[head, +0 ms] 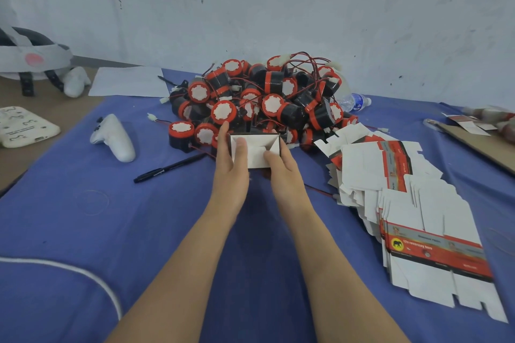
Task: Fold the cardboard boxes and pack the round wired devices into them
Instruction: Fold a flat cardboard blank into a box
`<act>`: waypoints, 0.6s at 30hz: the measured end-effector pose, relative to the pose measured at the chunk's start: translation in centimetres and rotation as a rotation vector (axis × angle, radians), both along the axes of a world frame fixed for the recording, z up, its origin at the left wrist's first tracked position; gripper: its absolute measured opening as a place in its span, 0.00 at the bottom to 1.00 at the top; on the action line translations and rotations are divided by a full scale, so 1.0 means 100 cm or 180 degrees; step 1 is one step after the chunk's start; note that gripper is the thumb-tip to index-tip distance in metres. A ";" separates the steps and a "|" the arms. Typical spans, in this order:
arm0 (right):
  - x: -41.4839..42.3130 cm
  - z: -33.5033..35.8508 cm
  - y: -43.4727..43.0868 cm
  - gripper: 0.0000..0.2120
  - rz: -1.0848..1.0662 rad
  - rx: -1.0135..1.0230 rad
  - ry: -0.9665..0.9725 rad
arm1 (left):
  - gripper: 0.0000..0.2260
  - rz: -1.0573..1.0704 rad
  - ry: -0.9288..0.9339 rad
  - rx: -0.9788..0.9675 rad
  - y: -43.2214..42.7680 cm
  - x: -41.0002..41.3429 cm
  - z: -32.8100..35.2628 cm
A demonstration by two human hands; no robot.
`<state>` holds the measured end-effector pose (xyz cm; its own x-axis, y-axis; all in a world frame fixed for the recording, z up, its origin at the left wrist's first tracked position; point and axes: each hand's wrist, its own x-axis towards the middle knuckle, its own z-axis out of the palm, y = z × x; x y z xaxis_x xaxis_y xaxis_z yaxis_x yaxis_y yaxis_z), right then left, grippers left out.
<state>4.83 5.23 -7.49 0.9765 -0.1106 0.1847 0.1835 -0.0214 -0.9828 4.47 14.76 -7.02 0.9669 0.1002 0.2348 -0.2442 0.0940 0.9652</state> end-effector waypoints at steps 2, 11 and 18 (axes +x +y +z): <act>0.001 -0.001 0.000 0.22 0.0035 -0.0082 0.0034 | 0.20 0.0106 -0.0040 0.0062 0.000 0.002 -0.003; -0.003 -0.002 0.009 0.25 -0.0209 -0.0375 -0.0391 | 0.23 0.0434 -0.0097 0.0476 0.003 0.004 -0.010; -0.006 0.011 0.003 0.20 -0.0051 0.0315 0.0011 | 0.23 -0.0050 0.0308 -0.0556 0.005 0.008 -0.002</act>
<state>4.25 5.57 -6.42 0.9751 -0.1438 0.1686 0.1803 0.0729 -0.9809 5.24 15.22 -7.22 0.9858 0.1161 0.1211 -0.1482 0.2651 0.9528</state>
